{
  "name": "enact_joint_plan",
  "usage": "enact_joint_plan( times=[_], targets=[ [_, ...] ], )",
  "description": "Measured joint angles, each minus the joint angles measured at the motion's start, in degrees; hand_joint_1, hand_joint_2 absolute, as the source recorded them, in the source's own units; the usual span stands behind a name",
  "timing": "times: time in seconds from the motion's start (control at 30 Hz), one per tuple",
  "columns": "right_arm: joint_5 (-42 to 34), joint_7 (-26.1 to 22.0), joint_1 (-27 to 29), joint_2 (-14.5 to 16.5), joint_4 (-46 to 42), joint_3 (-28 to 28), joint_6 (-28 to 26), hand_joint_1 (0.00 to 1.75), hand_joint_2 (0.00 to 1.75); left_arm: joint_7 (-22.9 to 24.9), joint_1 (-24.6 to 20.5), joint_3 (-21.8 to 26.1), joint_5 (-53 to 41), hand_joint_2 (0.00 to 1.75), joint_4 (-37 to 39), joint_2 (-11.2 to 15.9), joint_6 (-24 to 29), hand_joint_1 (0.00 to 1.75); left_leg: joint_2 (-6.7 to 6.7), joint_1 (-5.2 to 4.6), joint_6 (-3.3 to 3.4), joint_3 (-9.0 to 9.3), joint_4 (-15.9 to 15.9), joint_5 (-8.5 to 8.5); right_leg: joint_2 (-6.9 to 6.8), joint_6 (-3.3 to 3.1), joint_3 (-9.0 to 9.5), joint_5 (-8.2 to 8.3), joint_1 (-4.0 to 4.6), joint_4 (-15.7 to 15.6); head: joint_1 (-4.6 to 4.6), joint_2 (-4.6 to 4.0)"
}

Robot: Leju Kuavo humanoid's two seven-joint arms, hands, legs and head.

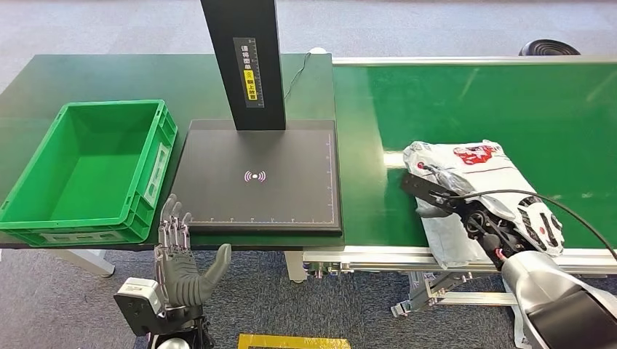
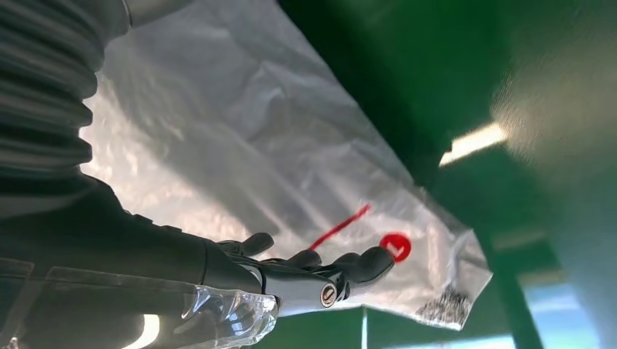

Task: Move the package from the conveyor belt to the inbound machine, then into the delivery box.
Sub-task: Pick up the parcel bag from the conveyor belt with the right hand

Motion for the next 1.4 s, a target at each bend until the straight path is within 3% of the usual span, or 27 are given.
enact_joint_plan(
  times=[0.27, 0.87, 1.4],
  targets=[
    [1.0, 0.3, 1.4, 1.5, 0.2, -0.7, 0.3, 0.0, 1.75, 0.0, 0.0, 0.0, 0.1, 1.75, 0.0, 0.0, 0.5, 0.0, 0.0, 0.0, 0.0, -0.01, 0.0, 0.0, 0.0, 0.0, 0.0, 0.0, 0.0, 0.0, -0.01, 0.0],
    [1.6, 0.4, 1.0, 1.6, 0.2, -0.9, 1.0, 0.0, 1.75, 0.0, 0.1, 0.0, 0.2, 1.75, 0.0, 0.0, 0.9, 0.0, 0.0, 0.0, 0.0, 0.0, 0.0, 0.0, 0.0, 0.0, 0.0, 0.0, 0.0, 0.0, -0.01, 0.0],
    [2.4, 0.9, 0.2, -1.7, 0.3, -3.1, -0.1, 0.0, 1.75, 0.0, 0.6, 0.0, 1.0, 1.75, 0.0, 0.2, -0.4, 0.0, 0.0, 0.0, 0.01, -0.01, 0.0, -0.01, 0.0, 0.0, 0.0, 0.0, -0.01, 0.0, -0.01, 0.0]
  ],
)
